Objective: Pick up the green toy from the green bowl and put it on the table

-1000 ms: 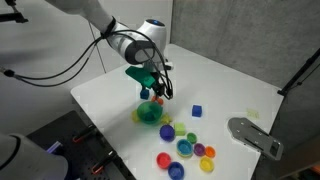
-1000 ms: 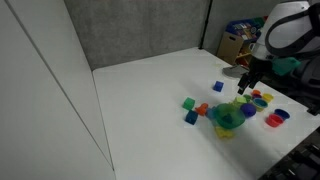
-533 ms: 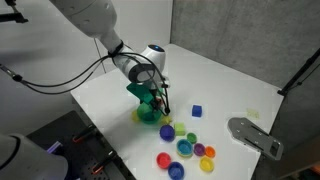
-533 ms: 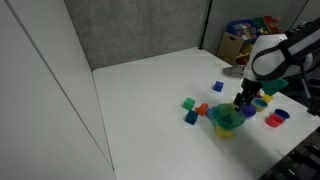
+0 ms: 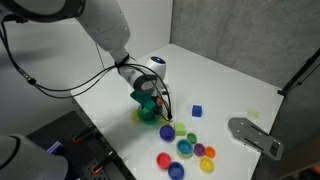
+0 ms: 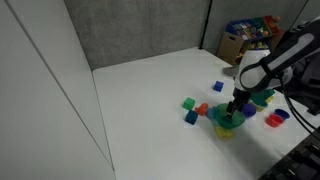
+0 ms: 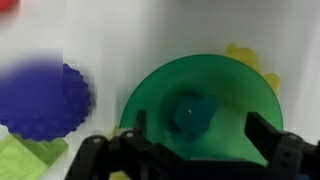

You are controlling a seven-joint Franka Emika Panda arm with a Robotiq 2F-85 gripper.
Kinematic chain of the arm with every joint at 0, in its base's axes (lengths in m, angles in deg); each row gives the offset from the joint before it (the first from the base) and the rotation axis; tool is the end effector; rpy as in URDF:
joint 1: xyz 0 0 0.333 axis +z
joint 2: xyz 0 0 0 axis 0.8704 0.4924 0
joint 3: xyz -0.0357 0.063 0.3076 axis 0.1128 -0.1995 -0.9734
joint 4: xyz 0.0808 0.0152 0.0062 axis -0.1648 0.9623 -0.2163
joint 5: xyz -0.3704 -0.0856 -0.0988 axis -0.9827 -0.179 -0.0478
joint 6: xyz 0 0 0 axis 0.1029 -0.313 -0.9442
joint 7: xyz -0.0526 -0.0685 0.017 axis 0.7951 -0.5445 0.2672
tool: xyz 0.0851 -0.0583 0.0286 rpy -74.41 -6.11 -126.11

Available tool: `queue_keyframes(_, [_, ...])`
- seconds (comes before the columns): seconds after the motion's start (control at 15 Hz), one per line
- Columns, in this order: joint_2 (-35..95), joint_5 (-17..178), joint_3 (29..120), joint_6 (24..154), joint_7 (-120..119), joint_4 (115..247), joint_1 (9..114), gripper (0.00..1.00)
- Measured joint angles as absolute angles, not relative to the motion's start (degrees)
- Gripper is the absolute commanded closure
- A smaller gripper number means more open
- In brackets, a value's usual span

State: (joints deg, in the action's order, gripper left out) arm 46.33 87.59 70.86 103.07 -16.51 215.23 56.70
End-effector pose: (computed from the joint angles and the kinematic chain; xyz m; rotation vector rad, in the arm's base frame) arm 0.5152 -0.0372 0.0983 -3.0716 -0.0973 0.2878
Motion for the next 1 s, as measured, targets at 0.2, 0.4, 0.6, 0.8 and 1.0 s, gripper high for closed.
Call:
queue_keyframes(0.2, [48.7,87.2,70.5,104.0,-16.5,213.4,56.7,0.0])
queue_keyframes(0.4, [50.8,86.3,70.3,104.1,-16.5,211.8,56.8,0.26])
queue_keyframes(0.6, [52.4,85.7,69.9,104.1,-16.5,210.7,56.8,0.51])
queue_keyframes(0.8, [53.1,85.1,69.7,103.9,-16.5,210.1,57.0,0.75])
queue_keyframes(1.0, [53.0,85.1,69.6,102.5,-16.4,209.2,57.4,0.91])
